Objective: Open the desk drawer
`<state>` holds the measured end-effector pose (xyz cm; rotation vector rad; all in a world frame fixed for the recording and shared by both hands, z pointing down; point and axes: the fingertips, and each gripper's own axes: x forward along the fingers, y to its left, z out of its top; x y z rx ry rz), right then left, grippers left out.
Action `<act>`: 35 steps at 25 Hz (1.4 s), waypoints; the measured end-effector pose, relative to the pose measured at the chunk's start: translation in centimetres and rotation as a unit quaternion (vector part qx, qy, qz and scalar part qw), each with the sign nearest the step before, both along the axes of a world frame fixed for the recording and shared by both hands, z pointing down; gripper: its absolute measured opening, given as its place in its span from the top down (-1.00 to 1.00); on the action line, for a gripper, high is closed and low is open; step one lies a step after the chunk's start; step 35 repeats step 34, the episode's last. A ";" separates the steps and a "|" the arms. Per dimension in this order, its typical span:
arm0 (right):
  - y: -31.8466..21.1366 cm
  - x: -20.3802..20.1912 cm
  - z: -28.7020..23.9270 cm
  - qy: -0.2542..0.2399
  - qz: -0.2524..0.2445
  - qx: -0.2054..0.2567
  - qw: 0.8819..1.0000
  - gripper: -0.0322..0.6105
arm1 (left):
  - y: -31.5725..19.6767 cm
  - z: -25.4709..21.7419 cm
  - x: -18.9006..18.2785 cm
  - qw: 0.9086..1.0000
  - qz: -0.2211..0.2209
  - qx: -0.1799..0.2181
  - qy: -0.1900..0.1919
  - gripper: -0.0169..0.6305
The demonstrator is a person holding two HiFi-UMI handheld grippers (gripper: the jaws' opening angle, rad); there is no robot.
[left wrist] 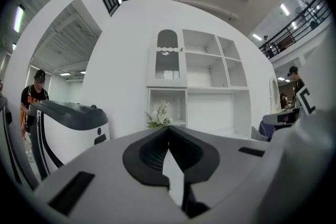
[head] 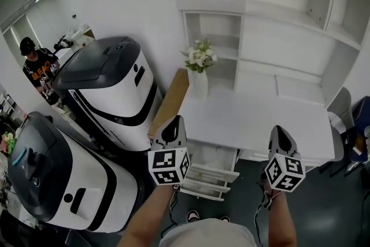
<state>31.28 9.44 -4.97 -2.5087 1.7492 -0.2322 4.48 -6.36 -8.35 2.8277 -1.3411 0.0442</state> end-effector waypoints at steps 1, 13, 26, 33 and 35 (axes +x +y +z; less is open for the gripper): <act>0.2 -0.1 -0.5 0.006 0.001 0.002 1.000 0.88 | 0.1 -0.1 0.1 1.000 0.001 -0.003 0.002 0.89; 2.4 -1.2 -1.9 0.050 0.014 -0.010 0.999 0.89 | 0.9 -0.7 1.1 1.000 0.022 -0.011 -0.001 0.89; 3.7 -1.9 -1.8 0.037 0.000 -0.010 0.999 0.89 | 2.9 0.1 1.9 0.999 0.030 -0.022 -0.004 0.89; 4.0 -2.1 -1.7 0.033 -0.006 -0.014 0.999 0.89 | 3.6 0.1 1.7 0.999 0.027 -0.023 -0.009 0.89; 4.0 -2.3 -1.6 0.033 -0.007 -0.015 0.999 0.89 | 3.7 0.1 1.6 0.999 0.027 -0.024 -0.009 0.89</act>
